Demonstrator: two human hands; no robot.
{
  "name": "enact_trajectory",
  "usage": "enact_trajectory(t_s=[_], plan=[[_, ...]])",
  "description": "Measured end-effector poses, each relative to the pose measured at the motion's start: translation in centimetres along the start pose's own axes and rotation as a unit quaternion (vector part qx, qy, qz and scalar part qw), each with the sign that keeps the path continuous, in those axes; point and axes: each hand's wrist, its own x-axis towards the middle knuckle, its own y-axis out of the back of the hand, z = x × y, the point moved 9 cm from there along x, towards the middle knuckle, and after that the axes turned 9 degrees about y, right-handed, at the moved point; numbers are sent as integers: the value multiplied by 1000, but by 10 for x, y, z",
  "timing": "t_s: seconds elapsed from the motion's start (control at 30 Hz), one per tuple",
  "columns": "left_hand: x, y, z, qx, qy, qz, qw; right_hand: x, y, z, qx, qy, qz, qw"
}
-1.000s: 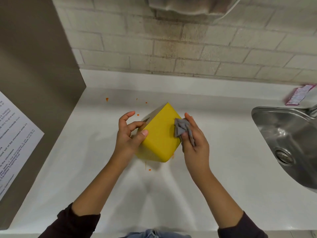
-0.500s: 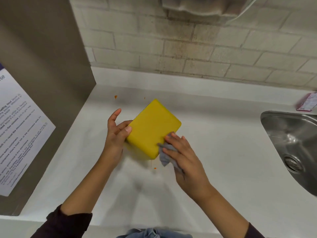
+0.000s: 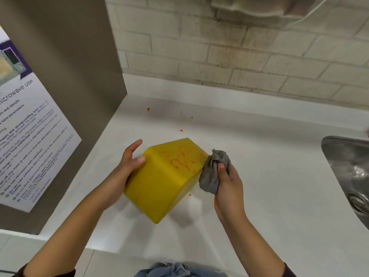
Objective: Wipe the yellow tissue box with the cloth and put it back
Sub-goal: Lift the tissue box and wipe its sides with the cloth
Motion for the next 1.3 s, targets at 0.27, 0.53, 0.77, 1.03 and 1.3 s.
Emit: enact_trajectory(t_s=[0.27,0.53,0.77,1.03,1.3], plan=[[2,38,-11,128,33,182,974,31,6,-22,-96,76,-4,992],[-18,33,-5,44,-97,208,972,31,-75,-10,-313,165,-197,914],[-17,30,-2,18,-127,196,972,-1,-101,-8,-331,278,-290,854],[-14,24,3,7,-162,153,975,27,-57,-7,-329,249,-156,897],[-11,22,4,42,-188,151,970,-5,-103,-19,-307,306,-185,882]])
